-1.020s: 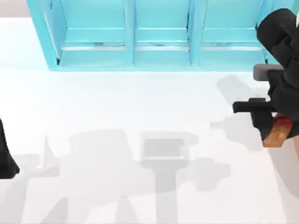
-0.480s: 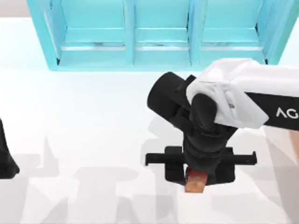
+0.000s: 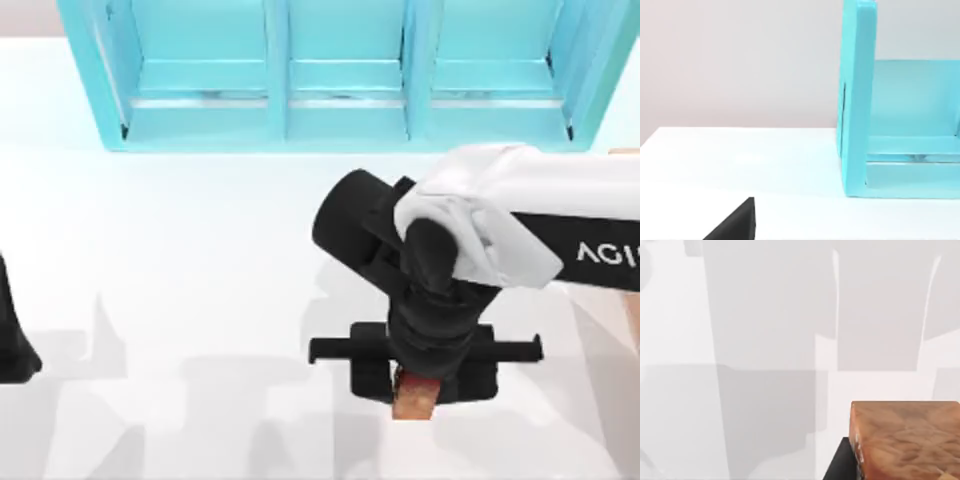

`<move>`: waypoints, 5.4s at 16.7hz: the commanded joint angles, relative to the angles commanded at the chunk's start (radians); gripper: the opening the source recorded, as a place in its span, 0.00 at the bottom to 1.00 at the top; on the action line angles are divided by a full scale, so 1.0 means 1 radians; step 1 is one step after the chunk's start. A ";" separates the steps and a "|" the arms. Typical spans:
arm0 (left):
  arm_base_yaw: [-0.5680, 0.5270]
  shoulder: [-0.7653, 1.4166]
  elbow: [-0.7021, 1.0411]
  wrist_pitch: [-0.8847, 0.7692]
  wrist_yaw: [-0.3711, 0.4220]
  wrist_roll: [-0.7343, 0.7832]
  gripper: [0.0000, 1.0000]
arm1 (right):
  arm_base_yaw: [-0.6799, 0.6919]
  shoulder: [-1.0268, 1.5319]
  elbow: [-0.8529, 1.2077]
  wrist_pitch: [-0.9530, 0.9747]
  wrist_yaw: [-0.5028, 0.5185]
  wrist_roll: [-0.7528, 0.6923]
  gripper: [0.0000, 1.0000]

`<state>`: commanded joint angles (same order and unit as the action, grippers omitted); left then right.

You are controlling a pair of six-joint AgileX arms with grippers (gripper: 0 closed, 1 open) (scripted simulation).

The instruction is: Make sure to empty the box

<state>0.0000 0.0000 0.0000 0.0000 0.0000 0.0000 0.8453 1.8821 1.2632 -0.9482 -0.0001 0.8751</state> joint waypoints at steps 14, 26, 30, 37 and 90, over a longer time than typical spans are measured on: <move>0.000 0.000 0.000 0.000 0.000 0.000 1.00 | 0.003 0.049 -0.069 0.116 0.002 0.001 0.38; 0.000 0.000 0.000 0.000 0.000 0.000 1.00 | 0.003 0.049 -0.069 0.116 0.002 0.001 1.00; 0.000 0.000 0.000 0.000 0.000 0.000 1.00 | 0.003 0.049 -0.069 0.116 0.002 0.001 1.00; 0.000 0.000 0.000 0.000 0.000 0.000 1.00 | 0.002 -0.006 0.040 -0.051 0.001 0.000 1.00; 0.000 0.000 0.000 0.000 0.000 0.000 1.00 | -1.195 0.135 0.193 -0.063 -0.002 -1.207 0.85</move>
<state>0.0000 0.0000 0.0000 0.0000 0.0000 0.0000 -0.3493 2.0171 1.4558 -1.0109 -0.0016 -0.3321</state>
